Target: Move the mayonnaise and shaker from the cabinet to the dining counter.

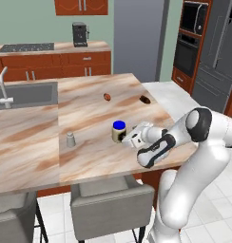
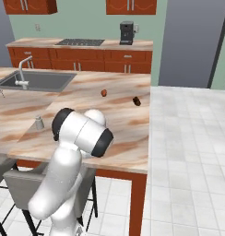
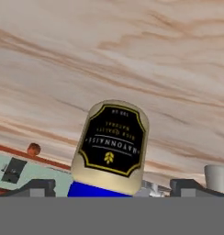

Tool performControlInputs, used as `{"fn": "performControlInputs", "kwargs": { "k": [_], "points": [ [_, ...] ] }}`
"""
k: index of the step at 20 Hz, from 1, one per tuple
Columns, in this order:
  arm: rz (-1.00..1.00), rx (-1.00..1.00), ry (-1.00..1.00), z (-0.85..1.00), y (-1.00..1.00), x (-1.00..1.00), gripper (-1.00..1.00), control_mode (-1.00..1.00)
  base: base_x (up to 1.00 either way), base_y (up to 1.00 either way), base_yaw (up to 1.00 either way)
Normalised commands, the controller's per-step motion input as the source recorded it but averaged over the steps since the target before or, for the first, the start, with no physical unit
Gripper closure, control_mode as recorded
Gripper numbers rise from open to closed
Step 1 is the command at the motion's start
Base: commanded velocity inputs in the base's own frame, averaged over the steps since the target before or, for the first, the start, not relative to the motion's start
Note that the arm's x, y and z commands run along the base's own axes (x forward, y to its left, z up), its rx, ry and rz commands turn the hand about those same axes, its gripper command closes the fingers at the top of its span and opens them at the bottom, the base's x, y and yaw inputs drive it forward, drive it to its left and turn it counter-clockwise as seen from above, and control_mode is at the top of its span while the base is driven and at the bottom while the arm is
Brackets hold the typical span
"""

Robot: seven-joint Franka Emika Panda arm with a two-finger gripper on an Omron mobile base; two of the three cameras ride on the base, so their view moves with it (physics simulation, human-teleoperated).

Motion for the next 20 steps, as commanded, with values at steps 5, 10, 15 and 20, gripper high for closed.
{"fn": "performControlInputs", "kwargs": {
  "k": [5, 10, 15, 20],
  "points": [
    [0.00, -0.03, -0.09, 0.91, -0.10, -0.70, -1.00, -1.00, 0.00, 0.00, 0.00],
    [0.00, 0.00, -0.06, 1.00, -0.03, -0.46, -1.00, -1.00, 0.00, 0.00, 0.00],
    [0.00, 0.00, -0.01, 1.00, -0.02, -0.42, -1.00, -1.00, 0.00, 0.00, 0.00],
    [0.00, 0.00, 0.00, 1.00, 0.00, -0.27, -1.00, -1.00, 0.00, 0.00, 0.00]
  ]
}}
